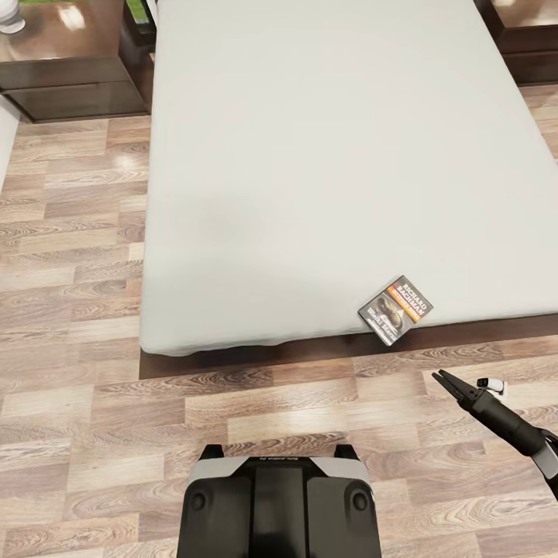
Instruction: In the bedroom, move the book from the bed onto either nightstand, and place the two sandals side by side next to the bed.
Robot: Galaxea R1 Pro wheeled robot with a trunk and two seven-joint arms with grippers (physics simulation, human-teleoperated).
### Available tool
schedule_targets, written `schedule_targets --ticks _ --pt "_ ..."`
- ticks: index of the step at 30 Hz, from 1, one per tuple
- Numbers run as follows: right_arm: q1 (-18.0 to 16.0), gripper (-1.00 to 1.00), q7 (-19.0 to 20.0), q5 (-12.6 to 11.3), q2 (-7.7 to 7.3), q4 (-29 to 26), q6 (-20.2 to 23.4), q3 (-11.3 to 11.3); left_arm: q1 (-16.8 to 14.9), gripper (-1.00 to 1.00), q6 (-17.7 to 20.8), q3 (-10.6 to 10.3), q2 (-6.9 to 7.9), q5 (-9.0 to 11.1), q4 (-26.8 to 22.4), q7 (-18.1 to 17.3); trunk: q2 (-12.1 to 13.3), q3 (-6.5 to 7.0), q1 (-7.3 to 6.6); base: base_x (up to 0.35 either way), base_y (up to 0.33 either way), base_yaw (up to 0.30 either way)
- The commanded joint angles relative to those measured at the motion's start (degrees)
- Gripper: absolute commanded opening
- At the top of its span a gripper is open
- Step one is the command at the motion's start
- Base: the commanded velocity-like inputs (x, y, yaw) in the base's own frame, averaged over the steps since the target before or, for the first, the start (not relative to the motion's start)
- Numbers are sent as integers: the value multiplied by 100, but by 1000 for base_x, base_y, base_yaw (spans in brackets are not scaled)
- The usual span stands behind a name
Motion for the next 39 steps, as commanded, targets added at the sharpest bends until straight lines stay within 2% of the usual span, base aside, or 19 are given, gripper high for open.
schedule_targets --ticks 1,5,17,39 --pt "-2 100 20 -2 -1 3 62 -6 0 100 -50 0 0 49 3 -4 -45 -21 24 0 0 0" --pt "-2 100 20 -2 0 8 66 1 0 100 -50 -2 0 47 3 -2 -205 -93 111 0 0 0" --pt "-2 100 20 2 9 9 69 9 0 100 -50 -3 0 46 3 -2 -205 -93 111 0 0 0" --pt "-2 100 20 39 6 -3 45 18 1 100 -42 -12 0 37 3 -9 -1088 -488 595 0 0 0"
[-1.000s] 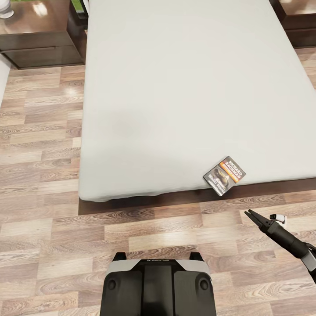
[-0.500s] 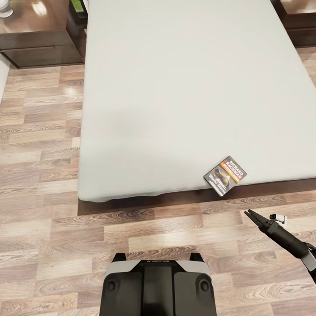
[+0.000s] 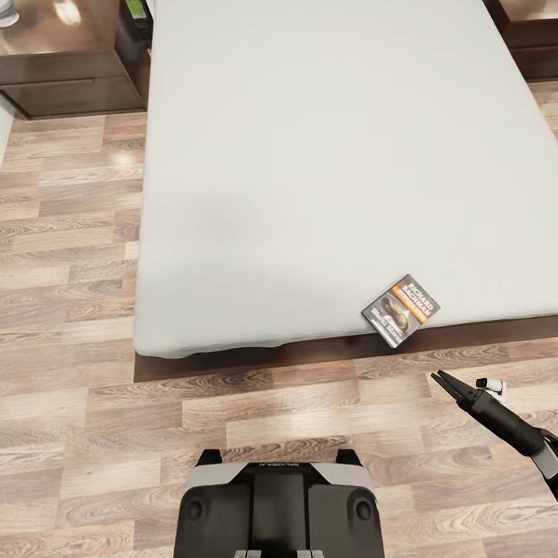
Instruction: In the bedroom, move the book from the bed onto either nightstand, and place the two sandals side by side next to the bed.
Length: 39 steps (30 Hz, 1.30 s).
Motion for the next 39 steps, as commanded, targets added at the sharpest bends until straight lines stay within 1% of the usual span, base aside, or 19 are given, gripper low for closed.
schedule_targets --ticks 1,6,13,32,39 --pt "-2 100 20 -1 0 2 60 -8 -1 100 -49 1 0 48 3 -4 -44 -21 23 0 0 0" --pt "-2 100 20 4 0 -11 56 -6 -1 100 -47 -4 0 48 3 0 -245 -110 133 0 0 0" --pt "-2 100 20 -8 -4 -19 58 -6 4 100 -42 -9 0 48 3 3 -245 -110 133 0 0 0" --pt "-2 100 20 -26 48 -43 20 1 6 100 -33 -17 0 48 11 -3 -1007 -452 550 0 0 0" --pt "-2 100 20 -27 57 -59 12 6 6 100 -32 -18 0 48 12 -4 -1007 -452 550 0 0 0"
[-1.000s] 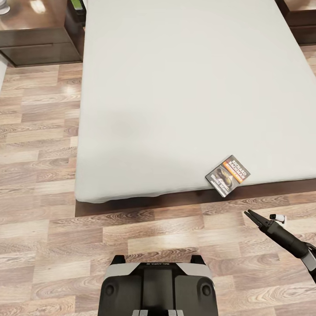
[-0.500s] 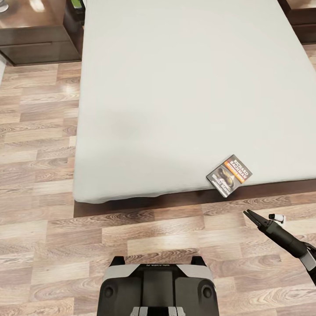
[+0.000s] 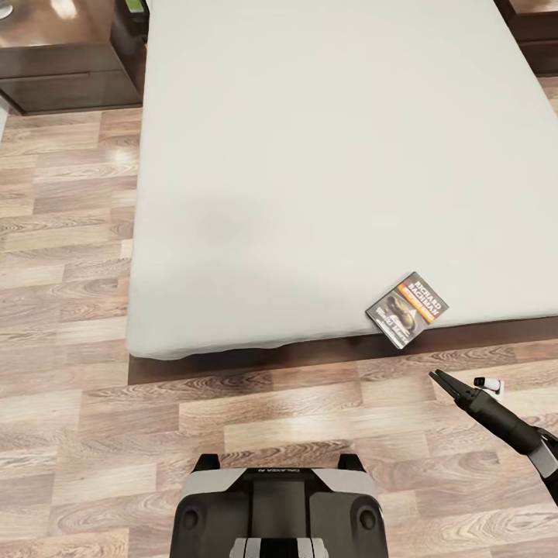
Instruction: In the bedroom, move the book from the bed onto either nightstand, and place the two sandals side by side next to the bed.
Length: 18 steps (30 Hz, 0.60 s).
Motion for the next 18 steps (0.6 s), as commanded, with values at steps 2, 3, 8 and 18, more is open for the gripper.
schedule_targets --ticks 2,3,8,18 --pt "-2 100 21 4 2 -2 58 -8 -1 100 -48 -3 0 48 3 -4 -2 -2 0 0 0 0" --pt "-2 100 21 4 2 -2 58 -8 -1 100 -48 -3 0 48 3 -4 -2 -2 0 0 0 0" --pt "-2 100 21 7 -1 -6 58 -7 -3 100 -37 -6 -1 48 1 -2 -202 -92 110 0 0 0" --pt "-9 100 21 8 79 -8 52 -5 -8 100 -10 -4 -1 48 -4 0 -283 -128 154 0 0 0"
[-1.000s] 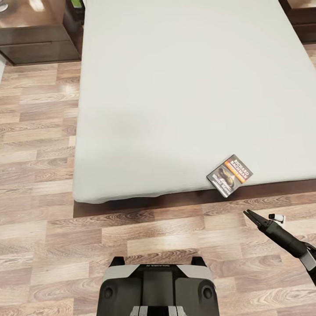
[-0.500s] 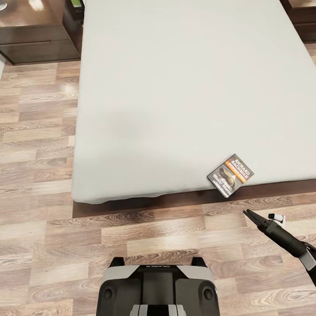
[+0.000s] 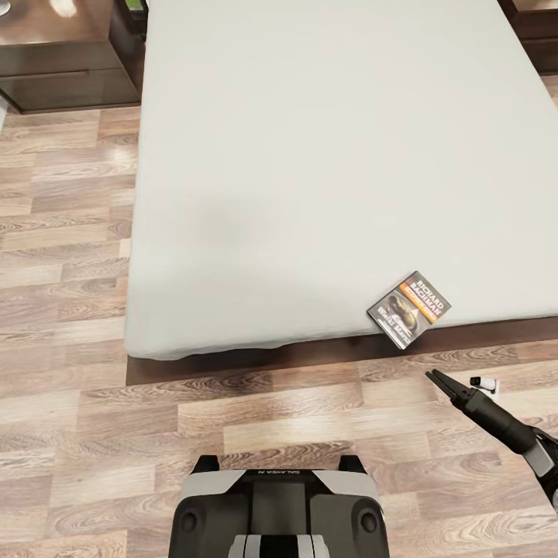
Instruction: In the bedroom, move the book from the bed onto either nightstand, and place the two sandals side by side next to the bed.
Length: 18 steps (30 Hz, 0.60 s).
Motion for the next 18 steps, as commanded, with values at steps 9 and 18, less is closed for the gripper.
schedule_targets --ticks 9,18 --pt "-4 100 21 1 51 2 53 -12 -2 100 -44 -5 -4 42 3 -14 -202 -92 110 0 0 0" --pt "-5 100 21 -22 77 8 53 -20 -2 100 -55 -3 -5 39 2 -38 -363 -163 198 0 0 0"
